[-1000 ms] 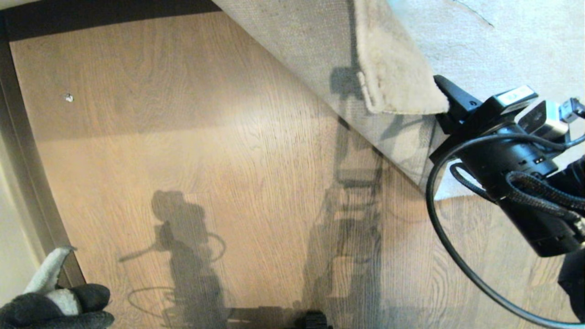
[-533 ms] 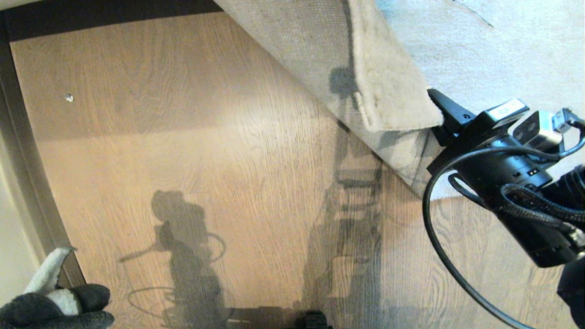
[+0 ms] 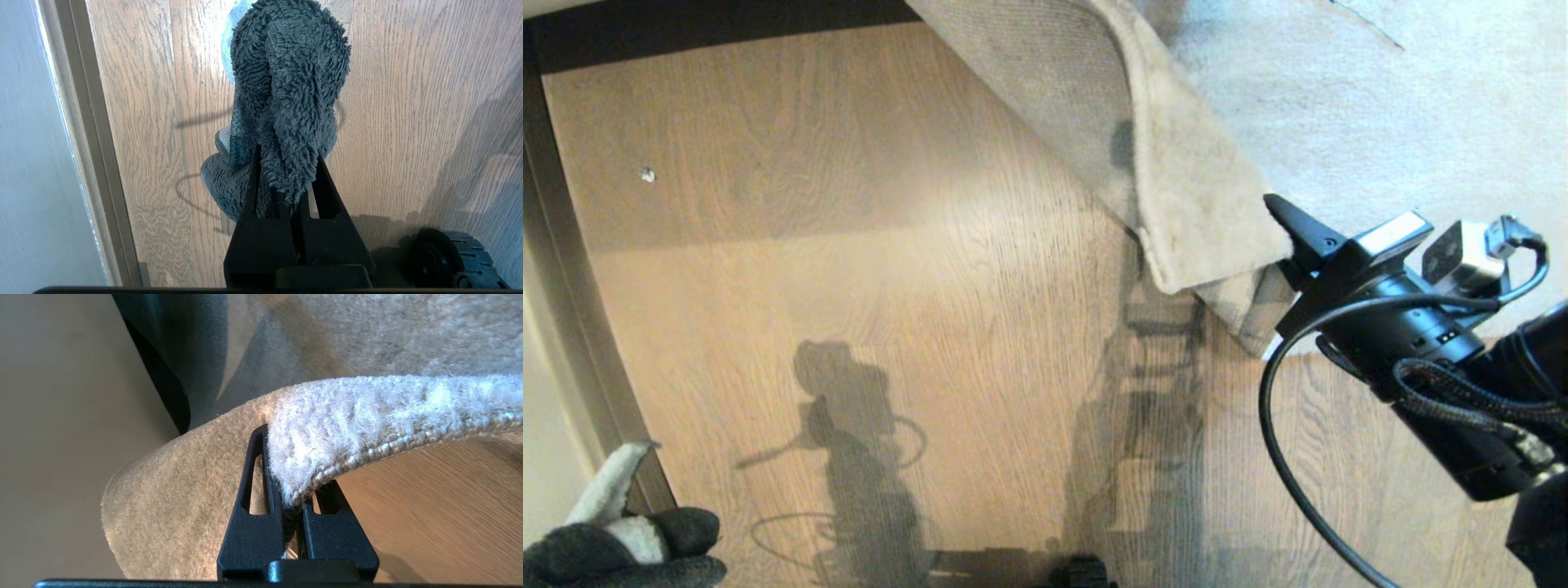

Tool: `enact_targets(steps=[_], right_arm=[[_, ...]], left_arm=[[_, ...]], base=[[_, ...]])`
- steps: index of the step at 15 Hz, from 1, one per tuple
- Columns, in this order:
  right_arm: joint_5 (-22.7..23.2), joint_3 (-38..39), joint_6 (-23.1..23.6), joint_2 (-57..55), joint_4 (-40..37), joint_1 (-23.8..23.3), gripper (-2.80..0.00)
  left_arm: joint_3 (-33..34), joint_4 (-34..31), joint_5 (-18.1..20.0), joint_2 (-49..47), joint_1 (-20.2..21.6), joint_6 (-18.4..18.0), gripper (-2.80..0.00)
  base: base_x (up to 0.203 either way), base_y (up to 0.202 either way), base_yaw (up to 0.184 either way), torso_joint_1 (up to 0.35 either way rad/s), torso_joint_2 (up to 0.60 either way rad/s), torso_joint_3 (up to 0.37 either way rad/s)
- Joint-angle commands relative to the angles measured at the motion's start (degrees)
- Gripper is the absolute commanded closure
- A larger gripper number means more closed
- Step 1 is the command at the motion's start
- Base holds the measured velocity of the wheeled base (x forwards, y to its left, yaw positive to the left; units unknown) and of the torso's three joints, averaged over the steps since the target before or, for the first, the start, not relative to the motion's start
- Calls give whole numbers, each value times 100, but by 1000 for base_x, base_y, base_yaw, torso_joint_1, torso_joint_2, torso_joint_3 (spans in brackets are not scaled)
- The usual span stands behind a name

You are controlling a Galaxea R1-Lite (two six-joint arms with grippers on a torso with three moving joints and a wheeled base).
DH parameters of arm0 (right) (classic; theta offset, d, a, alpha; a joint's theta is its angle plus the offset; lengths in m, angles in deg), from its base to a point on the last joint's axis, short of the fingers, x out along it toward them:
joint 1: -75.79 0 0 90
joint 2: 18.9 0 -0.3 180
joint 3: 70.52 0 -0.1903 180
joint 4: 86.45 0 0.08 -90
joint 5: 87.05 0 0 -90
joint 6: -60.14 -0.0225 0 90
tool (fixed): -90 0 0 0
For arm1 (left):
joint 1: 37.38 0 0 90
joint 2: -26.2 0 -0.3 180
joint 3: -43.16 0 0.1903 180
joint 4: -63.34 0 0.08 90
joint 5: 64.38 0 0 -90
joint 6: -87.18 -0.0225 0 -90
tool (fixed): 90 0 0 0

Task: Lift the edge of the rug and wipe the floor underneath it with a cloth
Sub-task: Lay down the carpet

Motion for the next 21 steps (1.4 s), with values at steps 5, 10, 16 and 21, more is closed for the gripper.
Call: enact_targets(steps=[5,10,16,21], right_arm=[[35,24,30,137,230,23,0],[44,84,-74,209,215,248,0],[53,477,-96,572,232,751,-280],[53,685,-390,819,216,884,-280]], left_arm=[[1,3,-3,2,0,6,0],[1,3,-3,2,0,6,0],[1,3,-3,2,0,6,0],[1,3,-3,2,0,6,0]], base=[[0,0,0,0,0,0],[0,0,0,0,0,0],[0,0,0,0,0,0],[0,0,0,0,0,0]])
